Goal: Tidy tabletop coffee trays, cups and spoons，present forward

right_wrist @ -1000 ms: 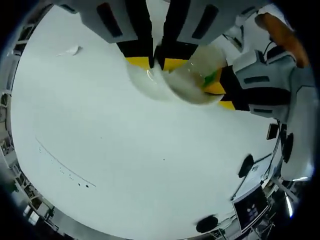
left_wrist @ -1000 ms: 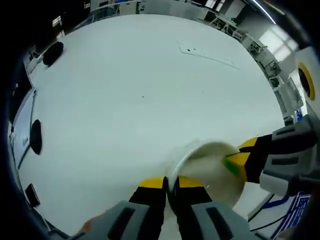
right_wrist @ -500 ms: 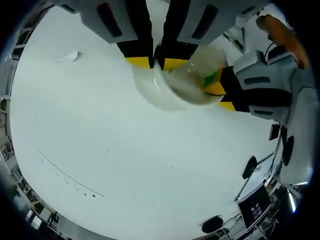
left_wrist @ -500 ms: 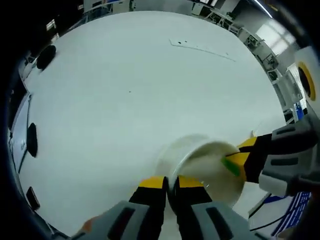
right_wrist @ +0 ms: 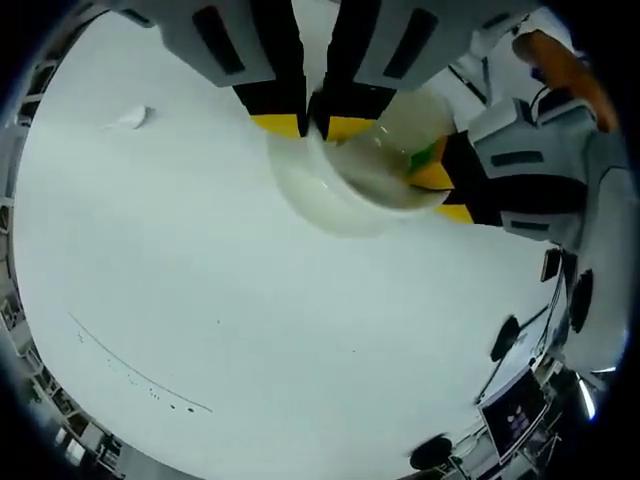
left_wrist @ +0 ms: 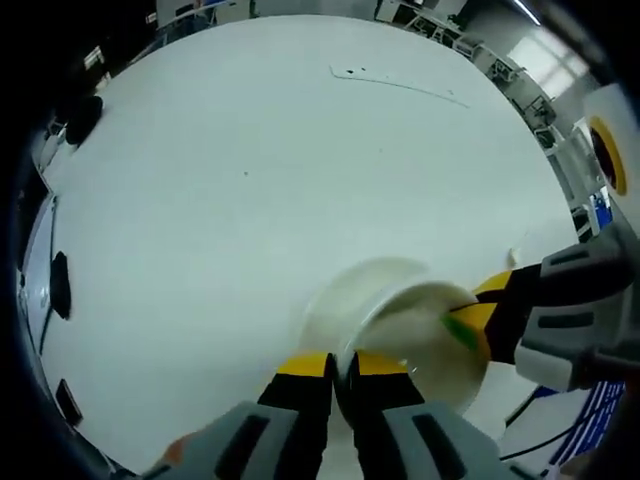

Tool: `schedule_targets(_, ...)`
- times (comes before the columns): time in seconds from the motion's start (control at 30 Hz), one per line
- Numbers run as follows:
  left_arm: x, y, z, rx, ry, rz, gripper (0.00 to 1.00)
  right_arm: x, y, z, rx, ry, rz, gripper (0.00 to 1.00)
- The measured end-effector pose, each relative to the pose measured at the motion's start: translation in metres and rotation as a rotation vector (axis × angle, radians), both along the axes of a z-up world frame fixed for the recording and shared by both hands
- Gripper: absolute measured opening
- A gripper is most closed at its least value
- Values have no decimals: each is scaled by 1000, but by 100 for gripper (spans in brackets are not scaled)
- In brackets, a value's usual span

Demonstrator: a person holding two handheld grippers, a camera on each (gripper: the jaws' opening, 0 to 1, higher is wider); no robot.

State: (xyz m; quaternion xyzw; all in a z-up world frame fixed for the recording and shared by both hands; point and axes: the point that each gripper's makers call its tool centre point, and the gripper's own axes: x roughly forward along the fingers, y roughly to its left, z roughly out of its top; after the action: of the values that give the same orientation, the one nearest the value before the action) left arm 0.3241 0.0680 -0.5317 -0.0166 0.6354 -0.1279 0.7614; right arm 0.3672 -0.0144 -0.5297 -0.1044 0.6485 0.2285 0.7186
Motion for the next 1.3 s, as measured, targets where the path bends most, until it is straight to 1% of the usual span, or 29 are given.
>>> schedule_targets(0.2, -2, -3, -2, 5, -8, -8, 10, 3, -2, -3, -1, -2, 2, 7)
schedule_targets(0.23, -2, -3, -2, 6, -10, -8, 10, 3, -3, -3, 4, -5, 1, 7)
schedule_targets(0.33, 2, -3, -3, 12, -21, -20, 10, -4, -3, -3, 25, -14, -2, 7)
schedule_targets(0.4, 1, -3, -3, 11, -19, -24, 11, -8, -3, -3, 38, -25, 6, 7)
schedule_targets(0.57, 0, -3, -3, -16, -39, -15, 11, -10, -3, -2, 81, -57, 2, 8)
schedule_targets(0.67, 0, -4, -3, -34, -70, -25, 12, -14, -3, -1, 117, -75, -4, 9)
schedule_targets(0.7, 2, -5, -3, -43, -92, -46, 12, -16, -3, -1, 128, -85, 3, 9)
schedule_targets(0.73, 3, -7, -2, -63, -137, -89, 13, -18, -2, 0, 149, -102, 5, 9)
schedule_targets(0.8, 5, -7, -1, -74, -160, -105, 14, -20, -2, 1, 185, -124, 6, 10)
schedule_targets(0.87, 10, -7, -1, -86, -186, -120, 14, -19, -1, 1, 205, -152, 19, 10)
schedule_targets(0.9, 10, -6, 0, -92, -189, -116, 15, -19, 0, 1, 211, -167, 30, 10)
schedule_targets(0.97, 13, -7, 0, -110, -203, -117, 15, -13, 1, 1, 217, -187, 44, 11)
schedule_targets(1.1, 22, -7, 1, -133, -236, -123, 15, -20, 2, 2, 219, -225, 69, 11)
schedule_targets(1.17, 24, -8, 2, -136, -264, -142, 16, -23, 2, 3, 222, -237, 78, 12)
schedule_targets(1.2, 23, -9, 4, -141, -284, -150, 16, -25, 2, 3, 228, -246, 83, 12)
schedule_targets(1.23, 20, -9, 5, -144, -292, -153, 16, -27, 2, 4, 236, -256, 89, 12)
schedule_targets(1.27, 19, -10, 5, -150, -305, -158, 16, -21, 3, 4, 248, -270, 98, 12)
schedule_targets(1.3, 22, -10, 6, -151, -338, -183, 16, -19, 4, 6, 260, -292, 106, 12)
